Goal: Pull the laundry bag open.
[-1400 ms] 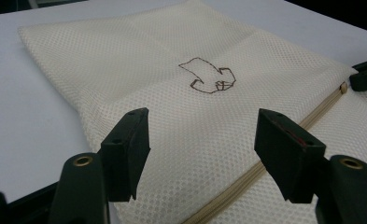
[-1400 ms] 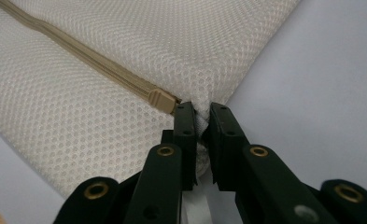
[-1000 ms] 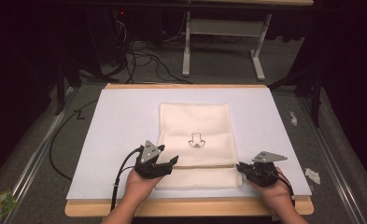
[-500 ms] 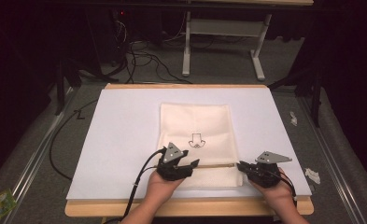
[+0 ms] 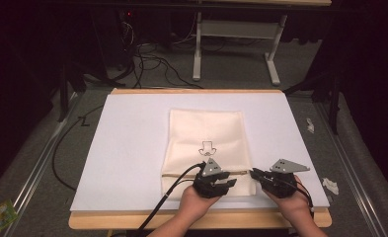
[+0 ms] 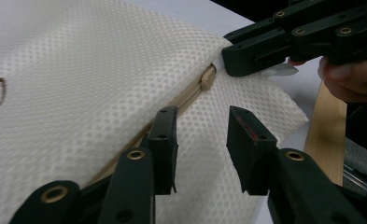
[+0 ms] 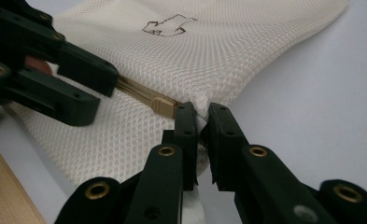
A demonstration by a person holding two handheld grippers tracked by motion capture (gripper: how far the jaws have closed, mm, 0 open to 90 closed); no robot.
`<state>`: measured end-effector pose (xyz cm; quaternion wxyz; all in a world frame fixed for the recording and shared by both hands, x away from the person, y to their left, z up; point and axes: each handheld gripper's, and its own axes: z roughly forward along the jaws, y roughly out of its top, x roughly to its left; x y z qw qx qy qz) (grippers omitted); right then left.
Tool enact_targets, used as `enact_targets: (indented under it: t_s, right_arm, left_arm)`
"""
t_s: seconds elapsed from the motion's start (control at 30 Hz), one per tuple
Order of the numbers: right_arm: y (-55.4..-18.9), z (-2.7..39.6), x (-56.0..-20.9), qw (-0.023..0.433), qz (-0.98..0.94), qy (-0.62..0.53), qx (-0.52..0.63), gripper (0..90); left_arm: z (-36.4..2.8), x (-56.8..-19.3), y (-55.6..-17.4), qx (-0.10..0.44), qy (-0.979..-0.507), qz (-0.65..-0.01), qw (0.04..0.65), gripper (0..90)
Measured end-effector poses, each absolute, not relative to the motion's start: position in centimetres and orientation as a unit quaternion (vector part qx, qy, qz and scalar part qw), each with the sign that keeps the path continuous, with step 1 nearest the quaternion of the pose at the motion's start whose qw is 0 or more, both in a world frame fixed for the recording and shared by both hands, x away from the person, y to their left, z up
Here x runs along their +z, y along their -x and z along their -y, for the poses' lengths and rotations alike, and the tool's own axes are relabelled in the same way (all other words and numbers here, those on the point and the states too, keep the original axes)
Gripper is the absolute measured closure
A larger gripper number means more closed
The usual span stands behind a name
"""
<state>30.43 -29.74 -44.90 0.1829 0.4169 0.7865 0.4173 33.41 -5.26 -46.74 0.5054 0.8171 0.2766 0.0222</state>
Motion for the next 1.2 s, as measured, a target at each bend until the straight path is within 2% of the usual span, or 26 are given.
enact_targets:
  t_s: [0.4, 0.6, 0.73, 1.1, 1.2]
  right_arm:
    - [-29.5, 28.8, -44.2, 0.182, -0.789, -0.397, 0.433, 84.4]
    - [-29.3, 28.3, -44.2, 0.182, -0.794, -0.386, 0.433, 84.4]
    - [-29.2, 28.1, -44.1, 0.189, -0.795, -0.38, 0.433, 84.4]
    - [-29.1, 27.8, -44.0, 0.189, -0.794, -0.385, 0.431, 85.2]
    - [-29.2, 28.8, -43.8, 0.204, -0.779, -0.408, 0.429, 85.7]
  left_arm:
    - [6.9, -46.9, -33.3, 0.02, -0.808, -0.271, 0.522, 74.8]
    - [6.8, -46.8, -33.0, 0.035, -0.812, -0.26, 0.522, 86.5]
    - [6.7, -46.6, -32.8, 0.041, -0.814, -0.254, 0.52, 87.3]
    - [5.9, -46.4, -33.5, 0.017, -0.819, -0.257, 0.512, 87.7]
    - [4.6, -47.0, -34.4, 0.025, -0.817, -0.29, 0.499, 87.8]
